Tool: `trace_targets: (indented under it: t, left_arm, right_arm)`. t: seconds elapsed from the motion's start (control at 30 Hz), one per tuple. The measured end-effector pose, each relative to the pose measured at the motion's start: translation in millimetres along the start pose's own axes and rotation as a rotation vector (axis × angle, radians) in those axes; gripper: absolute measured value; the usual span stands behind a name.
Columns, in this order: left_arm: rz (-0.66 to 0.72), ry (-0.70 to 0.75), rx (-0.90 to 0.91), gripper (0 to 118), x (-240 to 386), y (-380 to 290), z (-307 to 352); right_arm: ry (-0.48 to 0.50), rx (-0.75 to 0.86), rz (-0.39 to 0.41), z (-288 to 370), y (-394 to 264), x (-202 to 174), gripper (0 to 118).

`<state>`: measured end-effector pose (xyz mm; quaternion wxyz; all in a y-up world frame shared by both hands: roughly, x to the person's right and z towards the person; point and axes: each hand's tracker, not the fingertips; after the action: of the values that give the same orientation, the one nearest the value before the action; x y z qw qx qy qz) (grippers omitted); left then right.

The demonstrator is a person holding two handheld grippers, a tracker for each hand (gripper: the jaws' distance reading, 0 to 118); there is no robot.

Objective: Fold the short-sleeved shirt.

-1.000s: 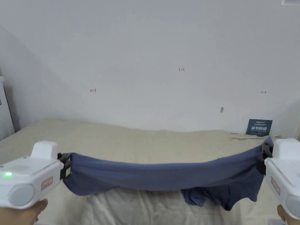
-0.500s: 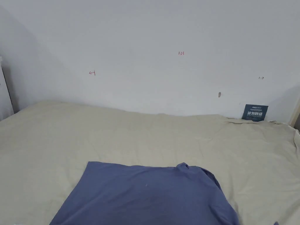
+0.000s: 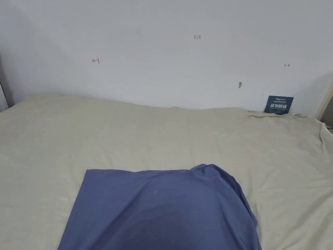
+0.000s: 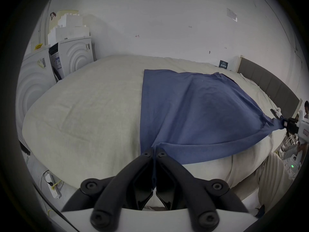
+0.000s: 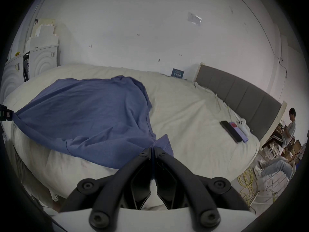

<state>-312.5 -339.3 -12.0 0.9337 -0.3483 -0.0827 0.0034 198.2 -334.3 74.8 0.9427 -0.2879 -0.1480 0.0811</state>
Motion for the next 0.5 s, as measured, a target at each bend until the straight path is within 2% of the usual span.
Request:
trace_targets:
  t: [0.23,0.37,0.43,0.47,0.5]
  left_arm:
    - [-0.002,0.008,-0.024,0,1.5,3.4,-17.2]
    - [0.044,-0.011,-0.009,11,0.3,4.6,-7.6]
    - [0.061,-0.02,0.041,36,0.2,7.5,3.8]
    - [0.058,-0.013,0.066,62,0.7,9.3,9.5]
    - [0.046,-0.009,0.104,77,2.4,12.6,15.6]
  right_arm:
    - [0.037,-0.051,-0.082,-17.9,-4.9,-1.7,4]
    - [0.054,-0.032,-0.098,-7.2,6.9,-4.8,18]
    - [0.071,0.009,-0.098,1.1,18.6,-7.2,49]
    - [0.078,0.037,-0.1,4.5,25.7,-8.6,62]
    - [0.086,0.072,-0.106,7.7,34.0,-10.5,63]
